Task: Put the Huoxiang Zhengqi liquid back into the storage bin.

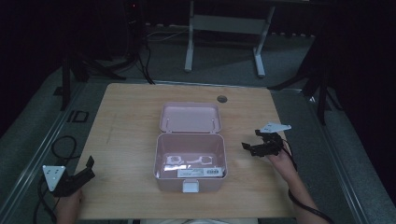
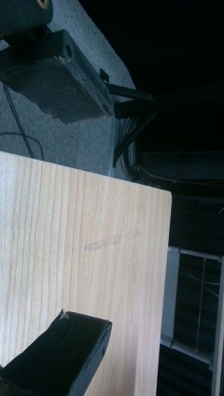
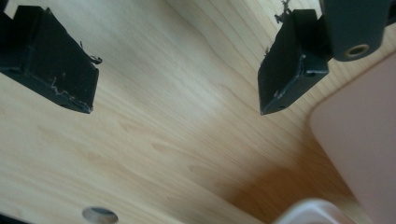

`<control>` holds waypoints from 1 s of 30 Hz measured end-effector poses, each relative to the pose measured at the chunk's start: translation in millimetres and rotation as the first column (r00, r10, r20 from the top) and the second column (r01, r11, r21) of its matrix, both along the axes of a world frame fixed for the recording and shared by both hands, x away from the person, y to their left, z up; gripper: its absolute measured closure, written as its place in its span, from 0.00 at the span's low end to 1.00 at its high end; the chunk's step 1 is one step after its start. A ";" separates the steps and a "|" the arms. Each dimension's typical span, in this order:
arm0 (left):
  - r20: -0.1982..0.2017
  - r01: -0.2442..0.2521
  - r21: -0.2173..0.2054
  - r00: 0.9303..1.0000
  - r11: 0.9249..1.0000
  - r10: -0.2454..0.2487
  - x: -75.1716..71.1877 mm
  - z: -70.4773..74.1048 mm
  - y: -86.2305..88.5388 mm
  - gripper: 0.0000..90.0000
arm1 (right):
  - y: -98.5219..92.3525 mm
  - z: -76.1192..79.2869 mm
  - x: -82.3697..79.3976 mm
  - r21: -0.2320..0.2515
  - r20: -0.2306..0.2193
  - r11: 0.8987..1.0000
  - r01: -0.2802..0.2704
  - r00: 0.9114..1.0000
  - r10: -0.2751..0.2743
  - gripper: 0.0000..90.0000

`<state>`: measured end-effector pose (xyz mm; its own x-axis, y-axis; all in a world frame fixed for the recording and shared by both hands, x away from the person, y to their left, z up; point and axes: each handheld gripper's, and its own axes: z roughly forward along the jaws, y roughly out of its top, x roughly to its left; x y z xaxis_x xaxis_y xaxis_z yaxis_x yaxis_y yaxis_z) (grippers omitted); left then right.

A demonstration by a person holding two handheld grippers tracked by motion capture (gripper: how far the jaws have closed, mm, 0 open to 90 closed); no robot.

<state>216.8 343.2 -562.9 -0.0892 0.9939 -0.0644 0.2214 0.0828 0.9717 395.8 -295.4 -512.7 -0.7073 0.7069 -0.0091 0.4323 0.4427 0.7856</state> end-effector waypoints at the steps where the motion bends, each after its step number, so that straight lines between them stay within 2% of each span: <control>1: 0.000 -0.001 0.000 1.000 1.000 0.001 0.0 0.0 0.0 0.02 | -2.2 -3.0 -0.5 0.005 0.001 1.000 0.016 1.000 -0.016 0.13; 5: -0.002 -0.002 0.000 1.000 1.000 0.002 0.1 0.1 0.1 0.02 | -10.2 -12.0 -2.2 0.003 0.011 0.997 0.073 0.997 -0.073 0.13; 11: 0.000 -0.005 -0.001 1.000 1.000 0.005 -0.1 0.0 0.1 0.02 | -20.4 -19.6 -6.2 0.003 0.049 0.987 0.163 0.985 -0.163 0.14; 15: 0.000 -0.006 -0.003 1.000 1.000 0.006 0.0 0.0 0.3 0.02 | -31.3 -23.1 -8.4 0.042 0.038 0.979 0.200 0.979 -0.202 0.15; 17: -0.002 -0.005 -0.002 1.000 1.000 0.005 0.0 0.1 0.3 0.02 | -36.8 -23.0 -10.1 0.058 0.045 0.970 0.238 0.970 -0.240 0.15; 20: -0.001 -0.005 -0.001 1.000 1.000 0.005 0.0 0.0 0.1 0.02 | -44.2 -24.1 -11.7 0.048 0.066 0.956 0.288 0.955 -0.291 0.15; 24: 0.000 -0.004 -0.002 1.000 1.000 0.004 0.1 0.0 0.0 0.02 | -54.9 -29.0 -10.8 0.078 0.044 0.933 0.353 0.933 -0.357 0.15; 27: 0.000 -0.003 -0.001 1.000 1.000 0.003 0.1 0.0 0.1 0.02 | -60.5 -32.1 -11.0 0.071 0.072 0.920 0.386 0.918 -0.391 0.15; 30: 0.001 -0.002 -0.002 1.000 1.000 0.002 0.0 0.0 0.3 0.02 | -64.0 -34.8 -10.6 0.075 0.067 0.913 0.402 0.911 -0.407 0.15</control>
<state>216.8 343.4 -562.9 -0.0914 0.9936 -0.0665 0.2199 0.0852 0.9718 385.2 -359.4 -547.5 -0.3593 0.9332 -0.0030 0.5001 0.1952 0.8437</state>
